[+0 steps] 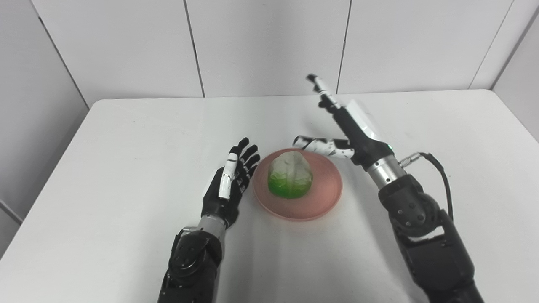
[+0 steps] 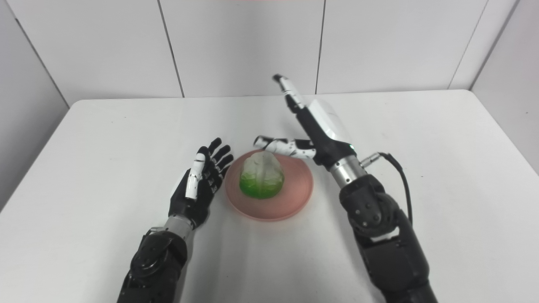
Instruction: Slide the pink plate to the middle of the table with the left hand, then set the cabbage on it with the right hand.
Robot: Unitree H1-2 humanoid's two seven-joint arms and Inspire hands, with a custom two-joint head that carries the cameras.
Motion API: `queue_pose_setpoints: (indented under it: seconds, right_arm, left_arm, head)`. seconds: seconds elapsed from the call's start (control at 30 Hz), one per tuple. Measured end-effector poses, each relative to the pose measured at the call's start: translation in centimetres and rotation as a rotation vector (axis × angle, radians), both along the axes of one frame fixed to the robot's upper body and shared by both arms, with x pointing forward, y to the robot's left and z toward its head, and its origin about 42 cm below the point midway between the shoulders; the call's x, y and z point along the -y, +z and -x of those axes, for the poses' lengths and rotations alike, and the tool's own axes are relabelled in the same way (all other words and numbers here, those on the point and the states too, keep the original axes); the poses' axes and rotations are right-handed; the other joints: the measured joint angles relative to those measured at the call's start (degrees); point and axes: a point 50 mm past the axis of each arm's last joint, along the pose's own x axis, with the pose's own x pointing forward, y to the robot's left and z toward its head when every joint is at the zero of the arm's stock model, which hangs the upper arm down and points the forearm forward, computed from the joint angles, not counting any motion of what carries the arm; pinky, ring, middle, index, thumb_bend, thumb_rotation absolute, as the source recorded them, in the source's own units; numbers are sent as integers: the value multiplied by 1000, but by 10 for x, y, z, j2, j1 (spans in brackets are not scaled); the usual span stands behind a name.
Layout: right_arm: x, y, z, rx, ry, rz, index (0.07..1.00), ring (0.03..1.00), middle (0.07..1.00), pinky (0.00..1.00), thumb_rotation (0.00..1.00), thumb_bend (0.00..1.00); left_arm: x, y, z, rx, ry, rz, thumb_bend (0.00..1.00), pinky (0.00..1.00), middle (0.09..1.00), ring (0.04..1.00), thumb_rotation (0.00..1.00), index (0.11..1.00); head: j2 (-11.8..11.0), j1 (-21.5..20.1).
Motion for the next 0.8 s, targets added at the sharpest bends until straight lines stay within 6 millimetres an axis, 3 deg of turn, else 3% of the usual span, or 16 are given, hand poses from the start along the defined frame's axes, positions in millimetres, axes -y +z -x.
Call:
queue_pose_setpoints:
  seconds: [0.17,0.5,0.8]
  right_arm:
    - [15,-11,10,-50,-47,-153,1000,1000,1000,1000,1000,696]
    - [32,-99,61,-378,-134,-279,1000,1000,1000,1000,1000,476]
    - [27,-118,74,-416,-118,-378,1000,1000,1000,1000,1000,280]
  left_arm:
    - [-7,-1,9,14,0,-11,439,956,988,975,1000,998]
    - [-12,-6,33,68,64,-153,458,999,997,983,1000,1000]
    - [-10,-11,43,110,82,-203,452,971,992,986,1000,997]
  head:
    - [-8,-4]
    - [-14,3]
    - [-16,7]
